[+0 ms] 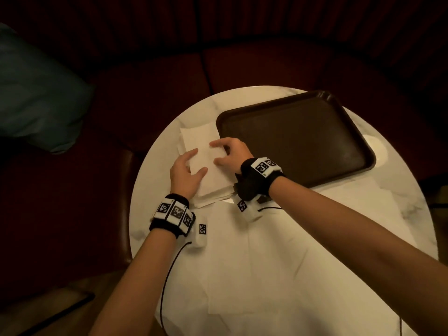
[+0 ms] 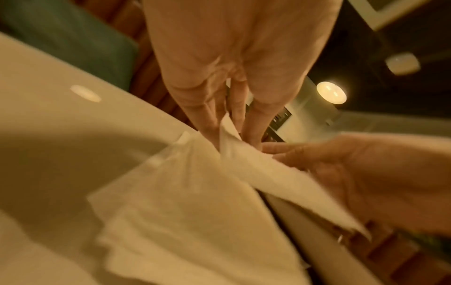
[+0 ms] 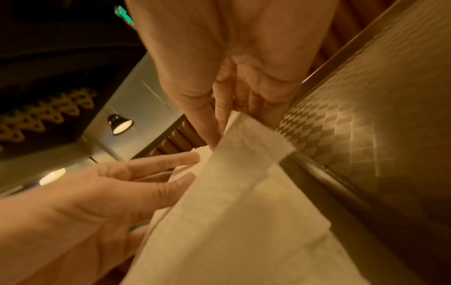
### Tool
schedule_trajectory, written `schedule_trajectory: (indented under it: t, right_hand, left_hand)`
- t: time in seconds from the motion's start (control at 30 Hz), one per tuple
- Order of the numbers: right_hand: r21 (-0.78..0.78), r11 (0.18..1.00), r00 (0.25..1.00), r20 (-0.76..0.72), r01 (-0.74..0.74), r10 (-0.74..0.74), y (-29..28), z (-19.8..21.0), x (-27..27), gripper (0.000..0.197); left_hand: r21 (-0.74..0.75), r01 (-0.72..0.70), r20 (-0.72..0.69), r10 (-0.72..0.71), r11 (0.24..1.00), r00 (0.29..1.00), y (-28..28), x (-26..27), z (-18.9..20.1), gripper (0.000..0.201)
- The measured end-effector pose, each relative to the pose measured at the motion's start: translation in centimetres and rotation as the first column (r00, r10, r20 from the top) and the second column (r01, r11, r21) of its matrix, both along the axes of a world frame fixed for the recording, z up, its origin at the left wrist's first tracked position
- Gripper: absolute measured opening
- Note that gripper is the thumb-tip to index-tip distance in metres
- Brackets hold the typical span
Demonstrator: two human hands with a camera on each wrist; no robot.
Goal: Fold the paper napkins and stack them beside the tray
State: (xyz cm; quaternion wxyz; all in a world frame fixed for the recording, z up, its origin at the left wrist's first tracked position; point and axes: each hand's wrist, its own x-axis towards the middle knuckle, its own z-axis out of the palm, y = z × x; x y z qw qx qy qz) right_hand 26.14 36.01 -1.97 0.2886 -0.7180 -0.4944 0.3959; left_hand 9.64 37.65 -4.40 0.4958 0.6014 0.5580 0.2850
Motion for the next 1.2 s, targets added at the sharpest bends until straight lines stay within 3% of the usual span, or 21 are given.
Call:
schedule_trajectory:
  t: [0.13,0.27,0.4,0.63,0.73,0.9,0.97,1.13,1.2]
  right_hand:
    - [-0.086,0.995,0.988,0.142,-0.056,0.068,1.8,-2.1,-0.6,0.053]
    - [-0.206,0.960,0.903,0.347,-0.190,0.253,2.5,-3.3,-1.1,0.058]
    - [-0.212,0.946,0.847,0.429,-0.243,0.314,1.8,-2.2,-0.9,0.060]
    - [0.064,0.992,0.903,0.425,-0.106,0.069,-6.2,3.9,6.3,0.046]
    - [0.021,0.999,0.883,0.468,-0.048,0.033,-12.9,6.0,10.9,0.038]
    - [-0.173,0.984,0.875,0.481,0.035,0.053,-24.4,7.1,16.1,0.032]
    - [-0.240,0.968,0.888,0.457,0.069,0.051,-28.3,6.6,17.2,0.029]
    - [-0.370,0.929,0.920,0.370,0.017,0.131,-35.9,3.2,17.2,0.030]
    - [-0.390,0.919,0.927,0.324,-0.052,0.190,-37.8,1.4,16.1,0.040]
  left_hand:
    - [0.124,0.102,-0.273,-0.065,0.987,0.960,0.8,-0.3,-1.0,0.056]
    - [0.092,0.171,-0.457,-0.111,0.981,0.883,1.0,-0.7,-1.9,0.059]
    - [0.105,0.228,-0.597,-0.122,0.968,0.793,0.4,-0.7,-1.8,0.057]
    - [0.260,0.230,-0.558,-0.048,0.938,0.829,-2.3,-1.2,2.0,0.054]
    - [0.228,0.307,-0.507,-0.157,0.924,0.848,-6.3,-0.5,3.9,0.035]
    - [0.128,0.517,-0.466,-0.409,0.846,0.785,-14.7,4.2,4.3,0.016]
    - [0.068,0.598,-0.498,-0.492,0.799,0.714,-18.0,6.8,3.9,0.021]
    - [-0.235,0.726,-0.690,-0.637,0.646,0.344,-24.8,11.2,2.3,0.050]
    - [-0.279,0.708,-0.722,-0.628,0.648,0.290,-26.6,11.7,1.7,0.062]
